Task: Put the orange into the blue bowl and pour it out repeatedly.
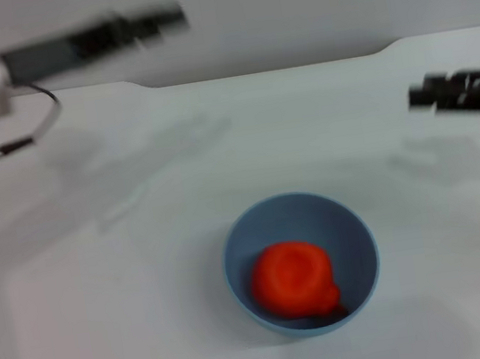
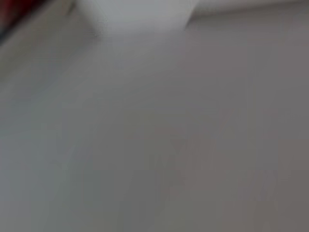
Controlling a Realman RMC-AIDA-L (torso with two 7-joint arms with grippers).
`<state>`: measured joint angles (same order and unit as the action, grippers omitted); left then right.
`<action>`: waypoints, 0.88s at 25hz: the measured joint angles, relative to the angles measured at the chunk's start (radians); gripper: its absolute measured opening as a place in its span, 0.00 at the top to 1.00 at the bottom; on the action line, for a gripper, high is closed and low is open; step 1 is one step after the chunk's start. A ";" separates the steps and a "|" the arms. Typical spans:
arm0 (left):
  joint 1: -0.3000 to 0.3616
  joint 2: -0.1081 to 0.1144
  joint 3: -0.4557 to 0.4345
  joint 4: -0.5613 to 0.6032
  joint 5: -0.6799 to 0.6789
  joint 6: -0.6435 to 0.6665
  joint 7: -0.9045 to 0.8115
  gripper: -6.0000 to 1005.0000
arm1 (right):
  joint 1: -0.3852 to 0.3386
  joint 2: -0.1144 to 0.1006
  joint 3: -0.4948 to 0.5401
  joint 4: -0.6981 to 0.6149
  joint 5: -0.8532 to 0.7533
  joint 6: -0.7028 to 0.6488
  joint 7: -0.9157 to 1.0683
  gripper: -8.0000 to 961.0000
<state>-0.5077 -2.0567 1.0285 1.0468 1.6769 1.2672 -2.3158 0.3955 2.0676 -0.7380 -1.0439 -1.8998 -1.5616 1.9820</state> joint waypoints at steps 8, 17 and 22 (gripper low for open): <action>0.132 -0.008 -0.182 -0.348 -0.647 0.181 0.616 0.47 | -0.033 -0.002 0.306 0.387 0.422 0.005 -0.205 0.47; 0.151 -0.020 -0.194 -0.792 -0.987 0.167 1.723 0.46 | -0.089 0.006 0.515 0.849 0.671 0.071 -1.061 0.47; 0.146 -0.022 -0.201 -0.908 -1.008 0.152 2.059 0.47 | -0.088 0.013 0.609 1.173 0.856 0.110 -1.768 0.47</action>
<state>-0.3618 -2.0784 0.8279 0.1392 0.6693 1.4195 -0.2572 0.3078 2.0802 -0.1286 0.1289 -1.0434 -1.4515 0.2136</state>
